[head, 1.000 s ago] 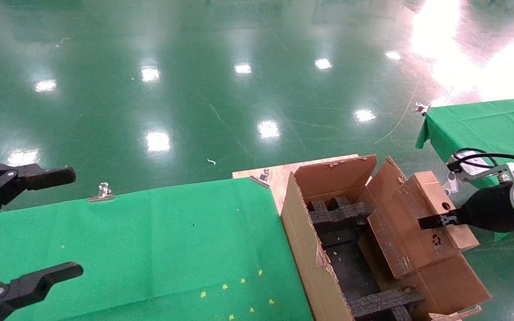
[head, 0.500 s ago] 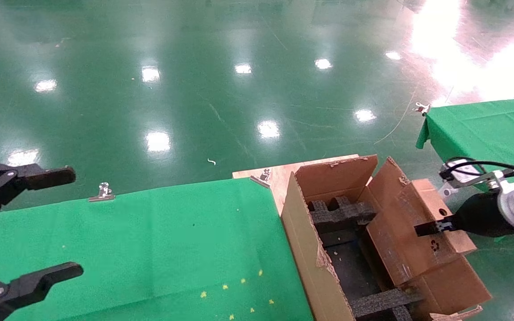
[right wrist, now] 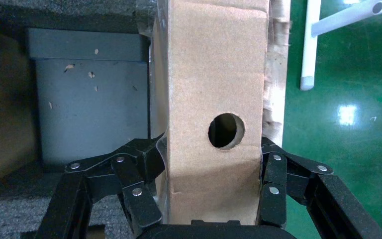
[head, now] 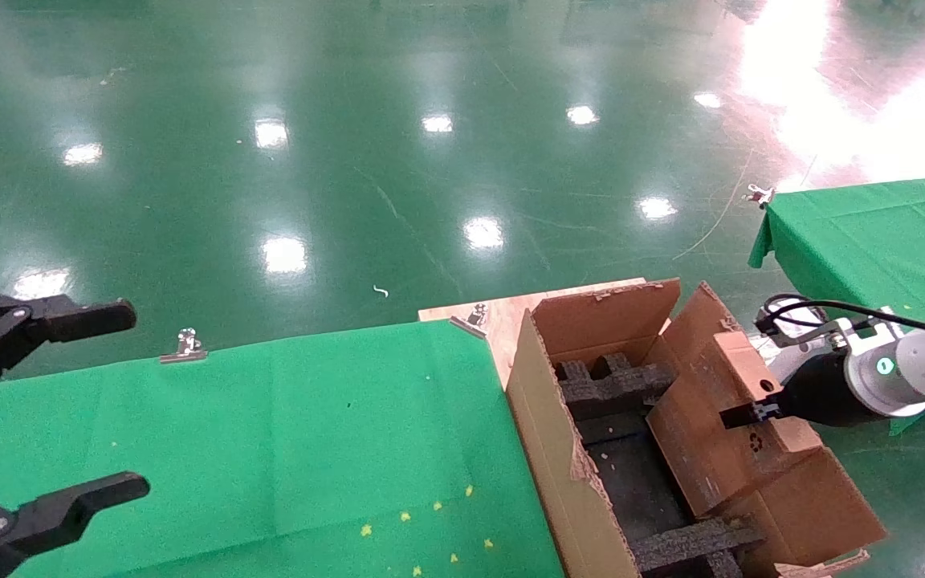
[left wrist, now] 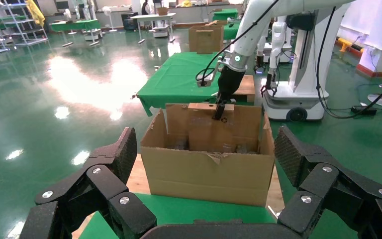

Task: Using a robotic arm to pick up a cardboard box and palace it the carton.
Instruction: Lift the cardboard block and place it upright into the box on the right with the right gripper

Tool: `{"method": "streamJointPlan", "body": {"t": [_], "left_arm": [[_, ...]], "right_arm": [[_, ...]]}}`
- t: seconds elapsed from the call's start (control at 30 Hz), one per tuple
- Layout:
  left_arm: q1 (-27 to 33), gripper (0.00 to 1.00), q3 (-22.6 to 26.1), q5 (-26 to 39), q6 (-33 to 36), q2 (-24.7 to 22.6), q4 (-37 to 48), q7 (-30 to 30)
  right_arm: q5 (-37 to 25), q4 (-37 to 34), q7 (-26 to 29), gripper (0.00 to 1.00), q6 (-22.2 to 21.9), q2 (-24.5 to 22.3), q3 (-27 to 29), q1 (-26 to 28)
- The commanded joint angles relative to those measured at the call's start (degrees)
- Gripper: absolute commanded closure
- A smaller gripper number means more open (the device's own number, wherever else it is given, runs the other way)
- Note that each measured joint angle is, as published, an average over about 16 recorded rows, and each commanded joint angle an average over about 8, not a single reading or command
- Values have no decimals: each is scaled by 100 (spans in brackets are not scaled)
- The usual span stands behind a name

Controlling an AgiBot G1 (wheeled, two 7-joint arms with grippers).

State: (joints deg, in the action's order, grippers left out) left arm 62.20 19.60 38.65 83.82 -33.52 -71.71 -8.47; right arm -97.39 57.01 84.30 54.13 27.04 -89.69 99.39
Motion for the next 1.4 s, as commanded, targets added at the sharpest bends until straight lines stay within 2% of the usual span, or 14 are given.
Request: {"method": "streamJointPlan", "body": {"t": [0.03,0.47,1.27,1.33,1.4], "left_arm": [[0,0,0,0,0,0,0,0],[0,0,1,0,0,0,0,0],[0,0,2,-1,-1,1,0,1],[0,0,2,-2,-1,1,0,1],[0,0,2,-2,-1,1,1,1]], "right_arm": [[62,-132,-97,100,-66,82,-8,-75],[402,-1034,-849,100,-494,641,-8,-551],[1066,-2251,-1883,100,-560,1386,103,-1169],[1098,-2347,-1943,94,-563,1437,115,-1195],[1128,-2437,-1996,69,-563,1484,126,-1217]]}}
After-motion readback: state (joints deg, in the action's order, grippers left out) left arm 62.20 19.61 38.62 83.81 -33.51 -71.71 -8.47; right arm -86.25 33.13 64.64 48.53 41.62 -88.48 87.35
